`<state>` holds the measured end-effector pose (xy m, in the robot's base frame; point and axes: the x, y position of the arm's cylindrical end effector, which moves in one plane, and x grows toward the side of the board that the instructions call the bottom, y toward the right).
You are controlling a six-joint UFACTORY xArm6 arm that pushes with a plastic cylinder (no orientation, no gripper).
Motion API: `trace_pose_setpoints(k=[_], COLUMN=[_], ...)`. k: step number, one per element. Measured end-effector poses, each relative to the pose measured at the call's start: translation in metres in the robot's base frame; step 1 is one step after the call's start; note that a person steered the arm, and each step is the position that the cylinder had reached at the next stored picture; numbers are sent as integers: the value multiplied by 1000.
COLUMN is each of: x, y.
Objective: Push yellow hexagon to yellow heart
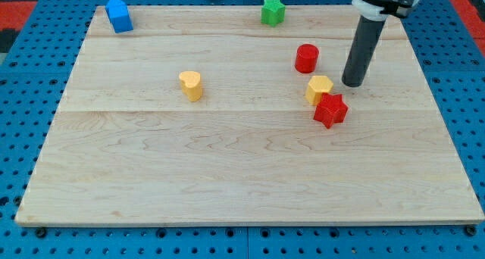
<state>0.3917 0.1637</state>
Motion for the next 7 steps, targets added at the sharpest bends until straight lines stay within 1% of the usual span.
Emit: trace_pose_setpoints(k=[2,3,4,5,6,7], x=[7,12,15,64,87,58], y=[-145,-115,-44,-36,-73,-83])
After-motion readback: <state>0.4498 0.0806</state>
